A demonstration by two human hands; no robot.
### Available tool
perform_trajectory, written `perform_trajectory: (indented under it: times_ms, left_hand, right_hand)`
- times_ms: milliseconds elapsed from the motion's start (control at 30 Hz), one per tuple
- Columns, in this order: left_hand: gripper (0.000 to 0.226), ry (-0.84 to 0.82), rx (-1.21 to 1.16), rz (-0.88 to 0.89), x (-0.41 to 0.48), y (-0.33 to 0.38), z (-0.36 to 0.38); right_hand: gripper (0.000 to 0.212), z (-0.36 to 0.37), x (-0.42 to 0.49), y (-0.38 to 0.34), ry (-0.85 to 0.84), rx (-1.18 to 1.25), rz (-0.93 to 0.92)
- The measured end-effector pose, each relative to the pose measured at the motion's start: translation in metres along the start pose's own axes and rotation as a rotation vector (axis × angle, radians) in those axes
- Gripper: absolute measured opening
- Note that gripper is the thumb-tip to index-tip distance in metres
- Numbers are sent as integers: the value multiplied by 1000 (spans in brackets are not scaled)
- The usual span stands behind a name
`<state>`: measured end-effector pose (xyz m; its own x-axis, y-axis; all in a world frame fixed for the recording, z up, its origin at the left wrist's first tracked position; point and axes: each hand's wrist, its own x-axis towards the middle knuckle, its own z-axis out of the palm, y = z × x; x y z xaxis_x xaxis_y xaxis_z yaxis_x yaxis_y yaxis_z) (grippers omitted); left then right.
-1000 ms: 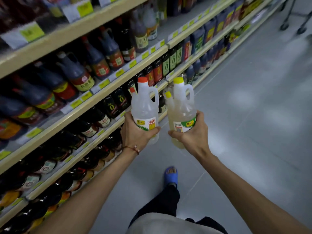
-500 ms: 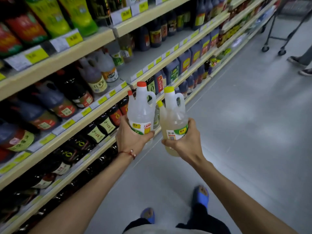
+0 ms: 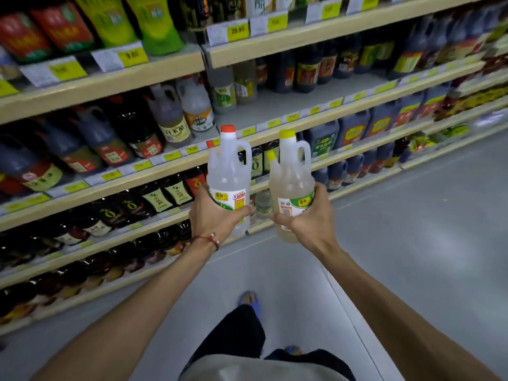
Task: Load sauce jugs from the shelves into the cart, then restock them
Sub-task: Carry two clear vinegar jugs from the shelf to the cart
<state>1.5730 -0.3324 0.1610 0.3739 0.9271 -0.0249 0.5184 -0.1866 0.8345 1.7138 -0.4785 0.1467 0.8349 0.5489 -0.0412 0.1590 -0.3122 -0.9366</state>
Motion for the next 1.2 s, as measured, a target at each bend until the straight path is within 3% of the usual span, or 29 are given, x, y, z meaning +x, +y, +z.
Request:
perform_trajectory:
  times_ms: [267, 533, 833, 1200]
  left_hand:
    - [88, 88, 142, -88, 84, -3, 35]
    - [85, 91, 91, -80, 158, -4, 58]
    - [84, 185, -65, -65, 192, 4, 75]
    - [86, 327, -77, -17, 201, 26, 119]
  right_hand:
    - [86, 27, 98, -2, -68, -119, -34]
    - [89, 66, 176, -20, -114, -169, -75]
    - [95, 78, 224, -16, -135, -160, -164]
    - [92, 60, 274, 9, -174, -74, -265]
